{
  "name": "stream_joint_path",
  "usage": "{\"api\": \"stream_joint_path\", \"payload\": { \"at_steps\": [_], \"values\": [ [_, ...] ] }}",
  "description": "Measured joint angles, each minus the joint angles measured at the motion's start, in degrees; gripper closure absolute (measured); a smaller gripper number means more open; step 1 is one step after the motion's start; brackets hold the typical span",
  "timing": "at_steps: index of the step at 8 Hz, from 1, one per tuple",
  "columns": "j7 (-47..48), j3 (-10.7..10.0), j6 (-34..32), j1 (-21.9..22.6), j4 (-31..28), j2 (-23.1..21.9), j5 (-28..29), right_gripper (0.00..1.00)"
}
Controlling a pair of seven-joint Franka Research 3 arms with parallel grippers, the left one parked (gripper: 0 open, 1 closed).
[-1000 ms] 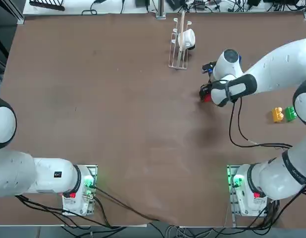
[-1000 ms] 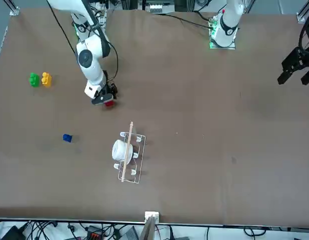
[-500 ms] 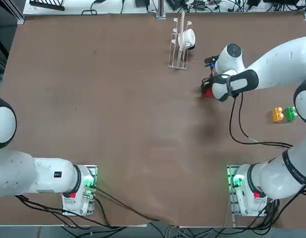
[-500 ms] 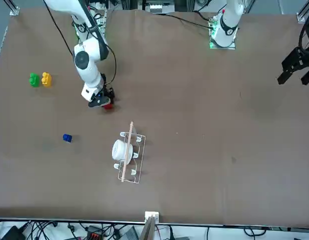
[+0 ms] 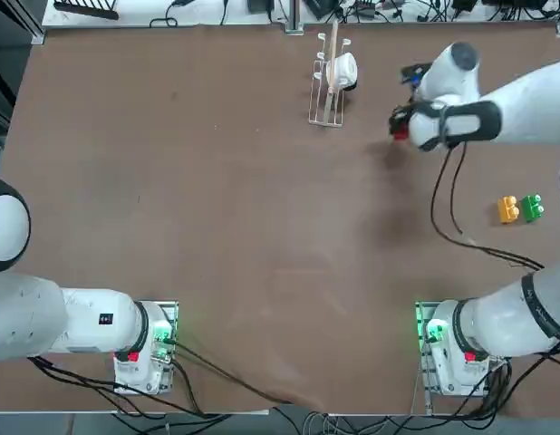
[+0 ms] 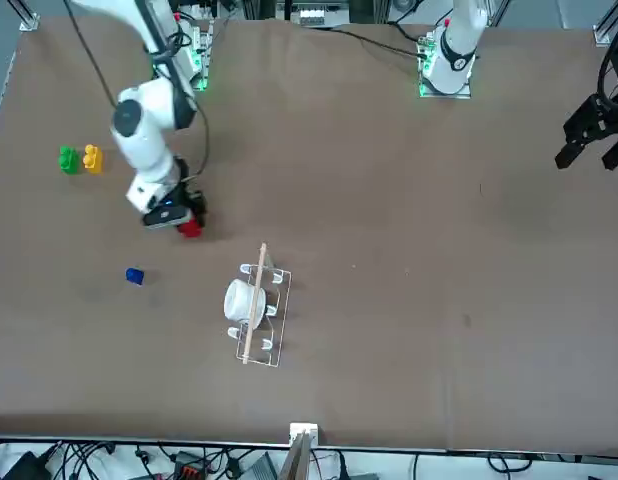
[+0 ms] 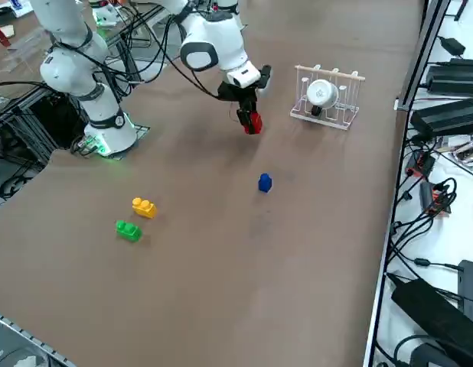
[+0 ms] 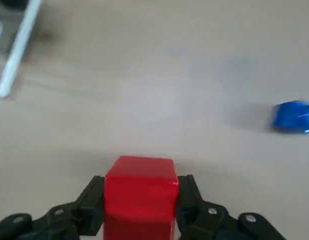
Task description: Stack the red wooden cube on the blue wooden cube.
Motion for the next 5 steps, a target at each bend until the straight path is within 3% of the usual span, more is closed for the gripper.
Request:
{"api": "stream_joint_path", "payload": {
  "at_steps": [2,5],
  "values": [
    [-3.74,-0.16,-6.88,-5.81,5.62,-0.43,-0.03,0.29],
    [-3.88,-0.14,-20.47,-9.92,16.09,0.93,-0.04,0.29]
  ]
}}
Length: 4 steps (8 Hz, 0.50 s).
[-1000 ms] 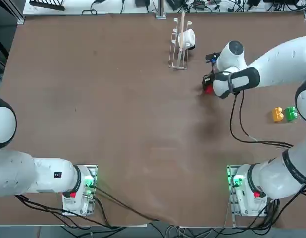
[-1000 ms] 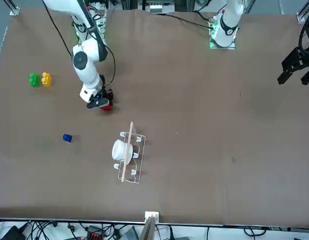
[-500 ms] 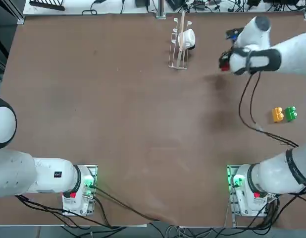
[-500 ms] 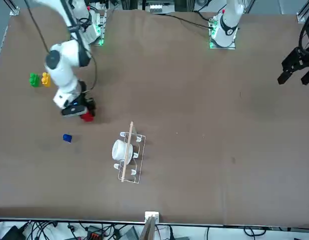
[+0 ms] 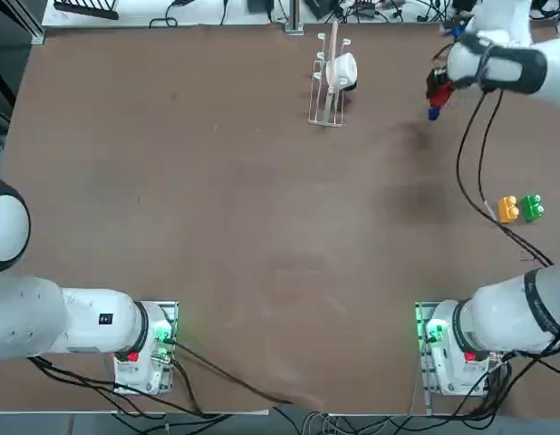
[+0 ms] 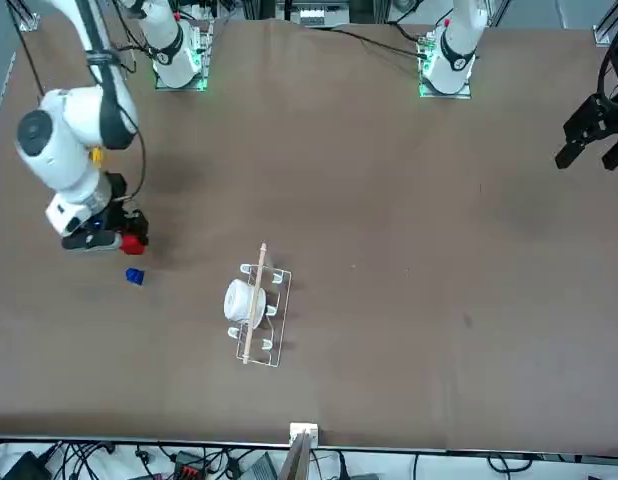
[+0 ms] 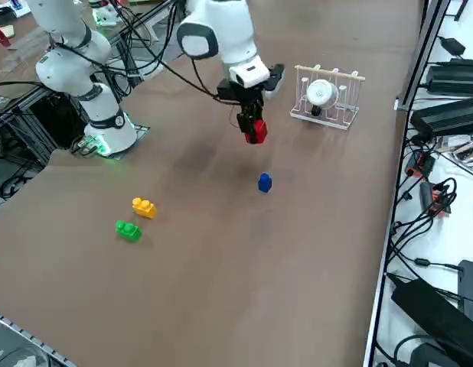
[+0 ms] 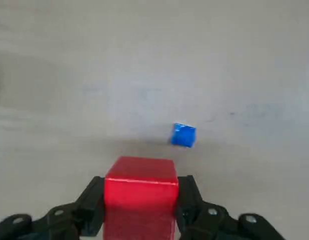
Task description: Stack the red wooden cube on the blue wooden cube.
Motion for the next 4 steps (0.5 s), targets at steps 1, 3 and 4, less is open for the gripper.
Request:
{"api": "stream_joint_path", "payload": {
  "at_steps": [1,3,4],
  "values": [
    [0.00,-0.02,-2.68,-1.83,3.01,1.58,0.00,0.29],
    [-0.08,-0.03,-4.69,-4.90,7.53,5.81,0.00,0.29],
    [-0.07,-0.04,-4.70,-5.68,8.87,7.90,0.08,0.29]
  ]
}}
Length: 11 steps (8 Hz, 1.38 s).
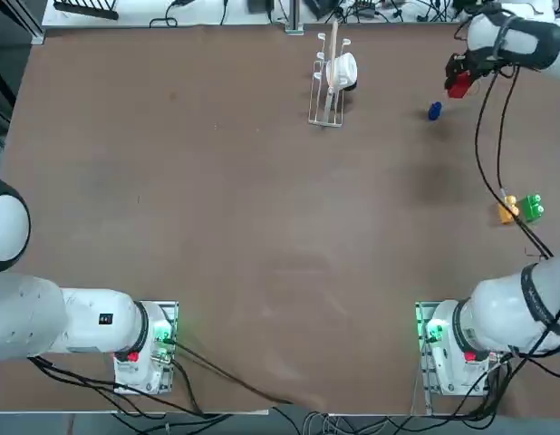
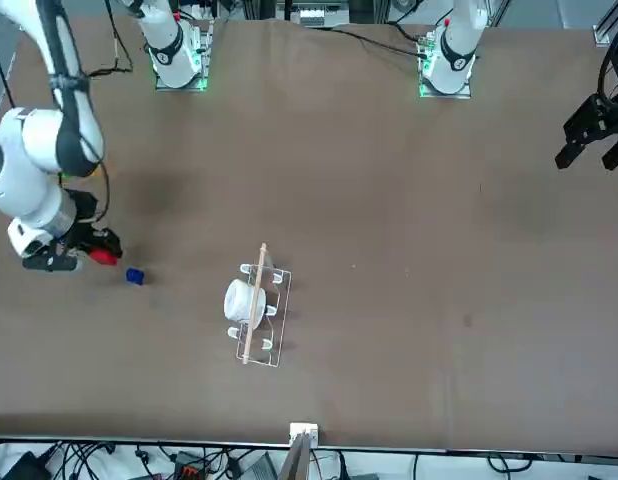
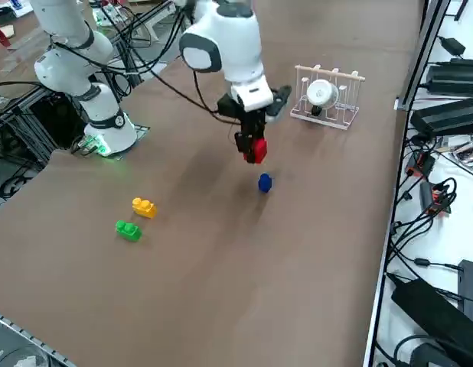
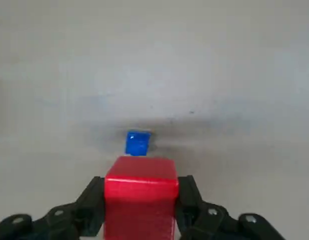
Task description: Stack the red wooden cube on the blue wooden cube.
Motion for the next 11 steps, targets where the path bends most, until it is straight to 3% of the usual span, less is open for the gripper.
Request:
{"api": "stream_joint_path", "payload": {
  "at_steps": [3,11],
  "values": [
    [0.71,0.32,0.04,-0.15,2.82,4.57,1.01,0.29],
    [0.32,0.70,5.13,0.19,4.37,10.47,0.96,0.29]
  ]
}}
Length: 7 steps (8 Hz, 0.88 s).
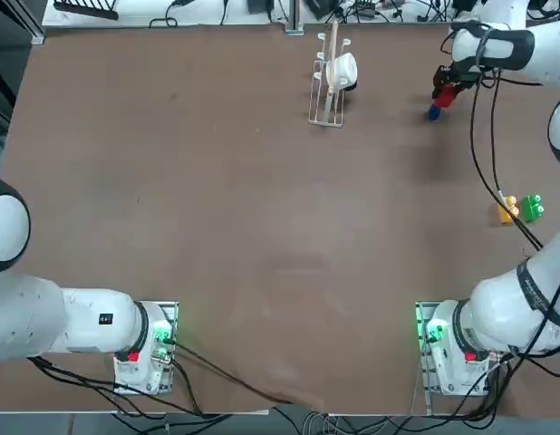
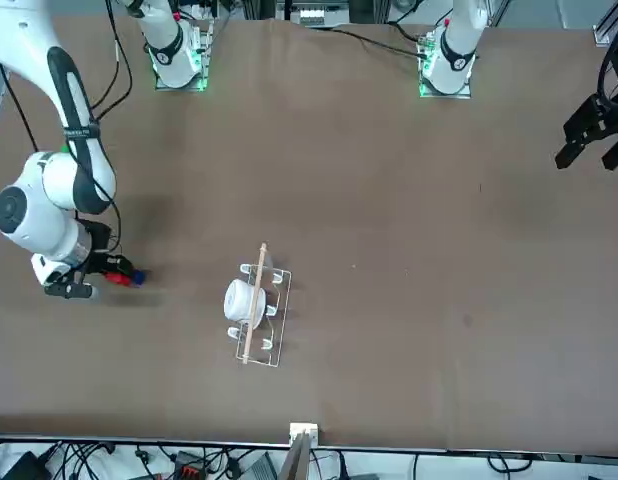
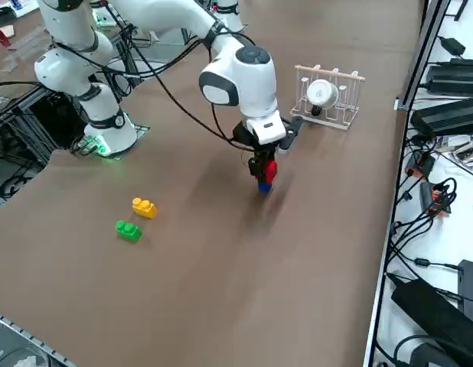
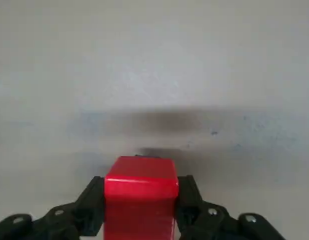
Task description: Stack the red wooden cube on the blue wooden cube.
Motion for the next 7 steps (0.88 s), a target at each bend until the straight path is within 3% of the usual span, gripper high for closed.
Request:
{"api": "stream_joint_path", "payload": {
  "at_steps": [7],
  "values": [
    [-1.30,0.03,-0.06,0.01,0.21,0.05,-0.04,0.29]
  ]
}}
